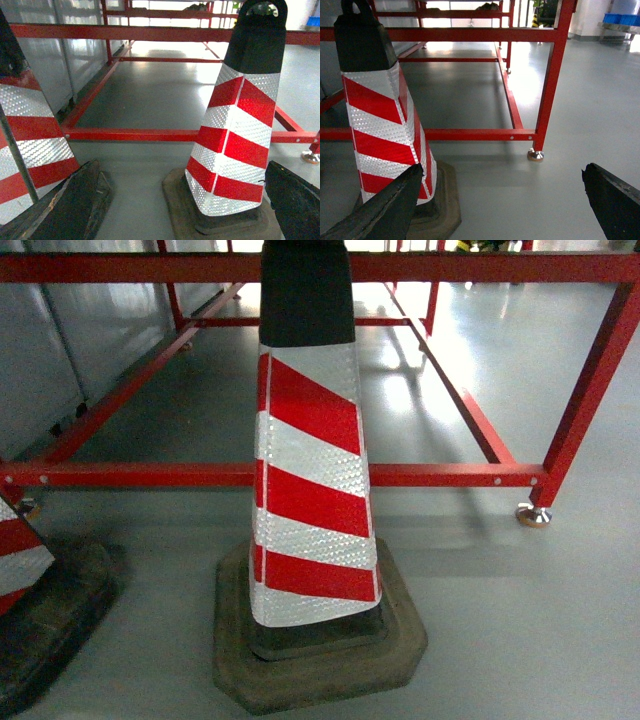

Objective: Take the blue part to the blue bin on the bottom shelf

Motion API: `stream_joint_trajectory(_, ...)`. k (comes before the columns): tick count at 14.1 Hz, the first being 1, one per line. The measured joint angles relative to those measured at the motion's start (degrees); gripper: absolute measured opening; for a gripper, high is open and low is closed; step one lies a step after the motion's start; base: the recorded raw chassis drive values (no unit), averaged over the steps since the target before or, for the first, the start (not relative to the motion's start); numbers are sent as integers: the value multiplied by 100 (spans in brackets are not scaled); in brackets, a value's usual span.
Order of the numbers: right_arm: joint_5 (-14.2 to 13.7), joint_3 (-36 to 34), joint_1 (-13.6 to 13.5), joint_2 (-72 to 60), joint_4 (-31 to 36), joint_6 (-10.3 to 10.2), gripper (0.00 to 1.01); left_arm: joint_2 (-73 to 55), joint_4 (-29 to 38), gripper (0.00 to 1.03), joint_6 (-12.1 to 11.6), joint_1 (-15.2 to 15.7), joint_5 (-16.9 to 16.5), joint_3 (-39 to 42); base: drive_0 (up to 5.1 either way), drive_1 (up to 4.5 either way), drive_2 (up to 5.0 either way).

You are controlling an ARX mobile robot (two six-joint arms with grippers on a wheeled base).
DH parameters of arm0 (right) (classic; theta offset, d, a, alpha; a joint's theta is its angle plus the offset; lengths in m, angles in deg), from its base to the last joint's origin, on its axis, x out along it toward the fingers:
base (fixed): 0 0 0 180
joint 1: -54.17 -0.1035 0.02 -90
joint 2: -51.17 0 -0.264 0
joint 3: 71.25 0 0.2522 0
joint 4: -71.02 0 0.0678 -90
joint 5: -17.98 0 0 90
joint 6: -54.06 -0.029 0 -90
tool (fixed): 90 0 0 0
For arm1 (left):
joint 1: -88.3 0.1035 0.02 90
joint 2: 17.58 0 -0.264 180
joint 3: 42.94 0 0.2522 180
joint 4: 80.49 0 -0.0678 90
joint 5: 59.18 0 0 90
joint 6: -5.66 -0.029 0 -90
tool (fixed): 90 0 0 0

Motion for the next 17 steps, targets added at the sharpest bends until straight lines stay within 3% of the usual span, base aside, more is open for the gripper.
stream_joint_trajectory(17,0,0,0,0,0,-2,98,0,0,98,0,0,0,0,0,0,0)
